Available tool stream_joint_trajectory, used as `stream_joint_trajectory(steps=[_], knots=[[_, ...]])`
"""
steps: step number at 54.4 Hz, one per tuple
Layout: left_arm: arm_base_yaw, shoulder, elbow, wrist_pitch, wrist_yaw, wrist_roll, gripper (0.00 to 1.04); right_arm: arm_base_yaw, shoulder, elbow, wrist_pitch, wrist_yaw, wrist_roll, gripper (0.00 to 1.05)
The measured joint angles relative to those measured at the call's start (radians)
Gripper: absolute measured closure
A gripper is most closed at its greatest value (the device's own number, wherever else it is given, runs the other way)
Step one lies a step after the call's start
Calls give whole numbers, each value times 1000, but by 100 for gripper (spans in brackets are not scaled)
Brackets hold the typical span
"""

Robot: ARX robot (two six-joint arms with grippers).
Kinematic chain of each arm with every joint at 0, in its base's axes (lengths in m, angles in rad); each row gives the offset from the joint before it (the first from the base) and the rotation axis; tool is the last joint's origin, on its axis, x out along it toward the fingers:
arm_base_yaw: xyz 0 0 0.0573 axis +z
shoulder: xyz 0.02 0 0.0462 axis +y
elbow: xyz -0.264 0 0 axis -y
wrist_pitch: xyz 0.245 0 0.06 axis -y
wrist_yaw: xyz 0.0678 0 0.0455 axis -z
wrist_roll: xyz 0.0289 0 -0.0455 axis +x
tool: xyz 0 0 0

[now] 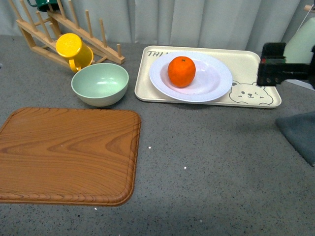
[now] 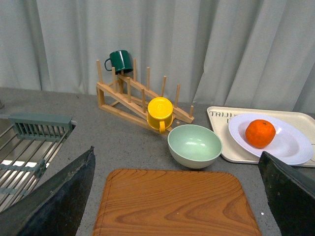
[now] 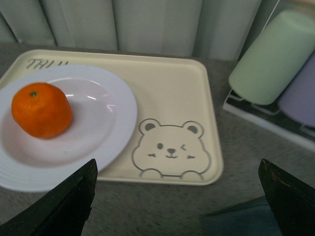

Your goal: Place orange and plate with both arms

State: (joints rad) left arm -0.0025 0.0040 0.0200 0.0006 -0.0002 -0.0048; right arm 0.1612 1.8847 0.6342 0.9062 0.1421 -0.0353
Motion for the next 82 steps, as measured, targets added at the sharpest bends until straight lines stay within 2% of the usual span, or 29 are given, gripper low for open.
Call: stream_joint_trajectory(steps=[4, 9, 21, 28, 36, 50, 55, 74, 77, 82], knots=[[0, 0, 0, 0, 0, 0, 6, -11, -81, -89, 30, -2, -121, 9], [0, 0, 0, 0, 0, 0, 6, -24, -192, -184, 28, -10, -195, 9], [0, 0, 0, 0, 0, 0, 6, -76, -553, -381, -106, -77, -206, 9], [0, 0, 0, 0, 0, 0, 6, -85, -940, -503, -336, -82, -208, 9], [0, 0, 0, 0, 0, 0, 6, -115, -1269, -549, -583, -112, -207, 9], [0, 0, 0, 0, 0, 0, 6, -230, -1767, -554, -993, -195, -236, 9], [0, 0, 0, 0, 0, 0, 6, -255, -1808, -558, -1003, -197, -257, 9], [0, 0, 0, 0, 0, 0, 6, -261, -1838, -589, -936, -206, -262, 9], [0, 0, 0, 0, 0, 0, 6, -221, -1862, -610, -914, -156, -195, 17], [0, 0, 0, 0, -2, 0, 6, -171, -1879, -628, -912, -153, -71, 33]])
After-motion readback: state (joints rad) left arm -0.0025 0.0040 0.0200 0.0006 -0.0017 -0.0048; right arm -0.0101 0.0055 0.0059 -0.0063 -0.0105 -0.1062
